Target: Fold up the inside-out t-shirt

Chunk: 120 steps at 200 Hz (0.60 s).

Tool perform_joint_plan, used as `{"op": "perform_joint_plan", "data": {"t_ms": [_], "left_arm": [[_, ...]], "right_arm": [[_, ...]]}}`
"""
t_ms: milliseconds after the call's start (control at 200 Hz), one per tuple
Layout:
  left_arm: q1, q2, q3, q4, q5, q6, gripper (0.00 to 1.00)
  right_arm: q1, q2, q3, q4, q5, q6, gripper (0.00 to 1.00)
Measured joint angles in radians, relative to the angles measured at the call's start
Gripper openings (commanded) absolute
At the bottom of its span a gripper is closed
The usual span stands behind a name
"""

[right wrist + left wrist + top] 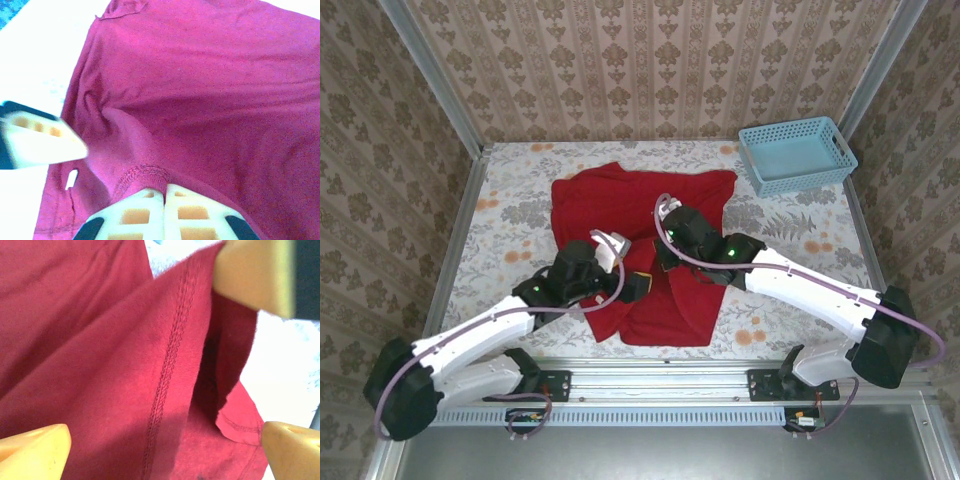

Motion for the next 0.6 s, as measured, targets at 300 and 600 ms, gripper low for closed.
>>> {"op": "perform_joint_plan", "data": {"t_ms": [300,600], "left_arm": [[0.006,0.225,0.089,0.045,-0.135,0.006,0.58],[0.077,0.269,0.179,0.068,-0.130,-0.025,0.00]], "right_arm": [[0.000,-0.031,-0.057,0.032,-0.070,0.035,0.00],[0.002,-0.095,-0.174,0.091,-0.057,0.073,0.36]]}}
